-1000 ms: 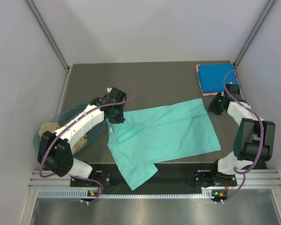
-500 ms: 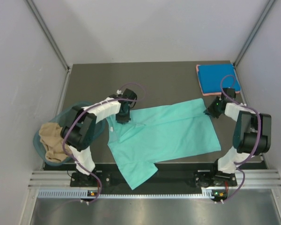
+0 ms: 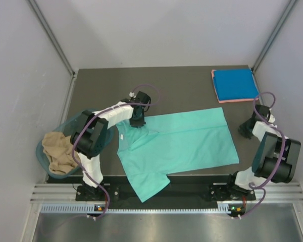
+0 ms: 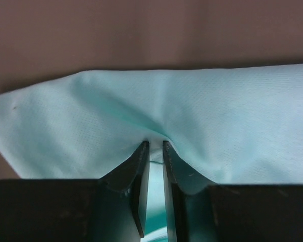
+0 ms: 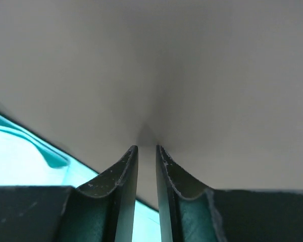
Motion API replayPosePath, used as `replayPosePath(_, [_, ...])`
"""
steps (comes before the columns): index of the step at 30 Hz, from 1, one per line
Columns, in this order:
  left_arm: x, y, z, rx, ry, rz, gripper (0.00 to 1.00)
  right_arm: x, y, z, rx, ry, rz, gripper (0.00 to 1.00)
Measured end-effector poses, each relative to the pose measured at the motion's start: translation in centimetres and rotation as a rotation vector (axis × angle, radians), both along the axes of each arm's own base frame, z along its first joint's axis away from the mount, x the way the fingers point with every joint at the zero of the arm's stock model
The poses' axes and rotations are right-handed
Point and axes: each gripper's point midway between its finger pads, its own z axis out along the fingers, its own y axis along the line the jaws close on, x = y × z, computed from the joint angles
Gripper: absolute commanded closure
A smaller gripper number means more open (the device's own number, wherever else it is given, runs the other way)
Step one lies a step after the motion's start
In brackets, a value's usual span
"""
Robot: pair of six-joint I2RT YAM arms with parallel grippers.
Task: Fold and stack the t-shirts
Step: Fold the tshirt
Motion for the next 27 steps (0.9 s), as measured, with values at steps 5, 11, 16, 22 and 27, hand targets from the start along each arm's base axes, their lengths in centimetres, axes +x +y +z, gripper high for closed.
replayPosePath(5, [1.7,-1.5,0.7,-0.012,-0.027,-0.014,0.78,-0.7,0.0,1.1,-0.006,-0.008,0.021,0.7])
replayPosePath(11, [2.9,-0.9,2.3,0.09,-0.109,0.004,0.78,2.0,3.1,4.2,-0.007,-0.083,0.208,0.62])
replayPosePath(16, [2.9,-0.4,2.5,0.137,-0.124,0.01,0.77,3.2,5.5,4.3,0.053,-0.098,0.28,0.65])
replayPosePath(22, [2.7,0.1,1.9,0.142,-0.111,0.016,0.77,1.4,7.1,1.9,0.153,0.03,0.183,0.64])
replayPosePath(27, [2.2,1.3,0.8,0.142,-0.084,0.04,0.77,1.6,8.2,1.8,0.178,0.073,0.11,0.64])
